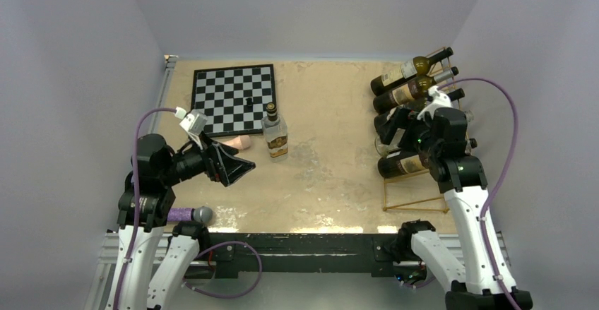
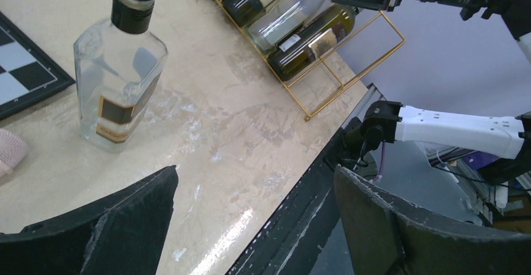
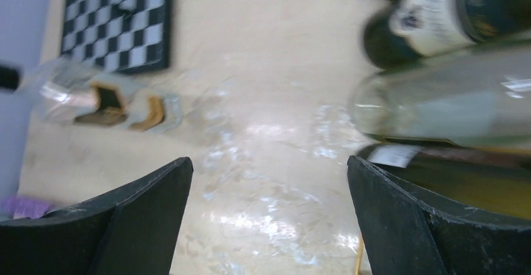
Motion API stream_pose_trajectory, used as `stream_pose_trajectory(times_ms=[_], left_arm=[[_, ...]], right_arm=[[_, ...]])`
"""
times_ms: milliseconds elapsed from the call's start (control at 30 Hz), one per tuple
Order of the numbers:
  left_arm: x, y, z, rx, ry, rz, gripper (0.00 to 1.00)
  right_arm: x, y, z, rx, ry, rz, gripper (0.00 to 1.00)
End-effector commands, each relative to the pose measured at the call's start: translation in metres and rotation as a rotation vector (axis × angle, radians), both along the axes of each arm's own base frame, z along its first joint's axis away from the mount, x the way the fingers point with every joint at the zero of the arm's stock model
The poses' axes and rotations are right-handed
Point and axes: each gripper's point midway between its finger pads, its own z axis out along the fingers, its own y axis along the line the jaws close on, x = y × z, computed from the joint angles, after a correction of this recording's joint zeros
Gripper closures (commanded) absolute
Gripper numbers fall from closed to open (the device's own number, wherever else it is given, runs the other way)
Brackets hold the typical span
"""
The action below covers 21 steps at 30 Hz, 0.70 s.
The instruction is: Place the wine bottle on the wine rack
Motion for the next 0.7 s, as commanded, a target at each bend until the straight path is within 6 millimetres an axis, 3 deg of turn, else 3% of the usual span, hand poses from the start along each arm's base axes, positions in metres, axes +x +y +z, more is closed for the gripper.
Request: stream_pose_trajectory(times_ms=[0,167,367,467,667], left_arm=[[-0.002,-0.006,0.019,-0.027,-0.088,-0.045,0.01],[0.005,0.003,0.017,0.008,-0.072,0.032,0.01],[0.016,0.019,0.009,0.059,-0.034,0.155,0.01],[0.018,0.024,0.004,0.082,-0.007,0.191,0.01],[0.017,0.030,-0.005,0.117,0.023,0.222,0.01]], right_arm=[[-0.008,0.079,0.050,0.046,-0.226,0.384,0.01],[-0.010,0.137,0.078,0.051,-0.356,0.571,0.01],[0.008,0.197,0.098,-0.018,-0.449,0.646,0.01],[0.017,0.229,0.108,-0.031,-0.487,0.662,0.07],[0.034,0.283,0.098,-0.100,-0.476,0.710,0.20]])
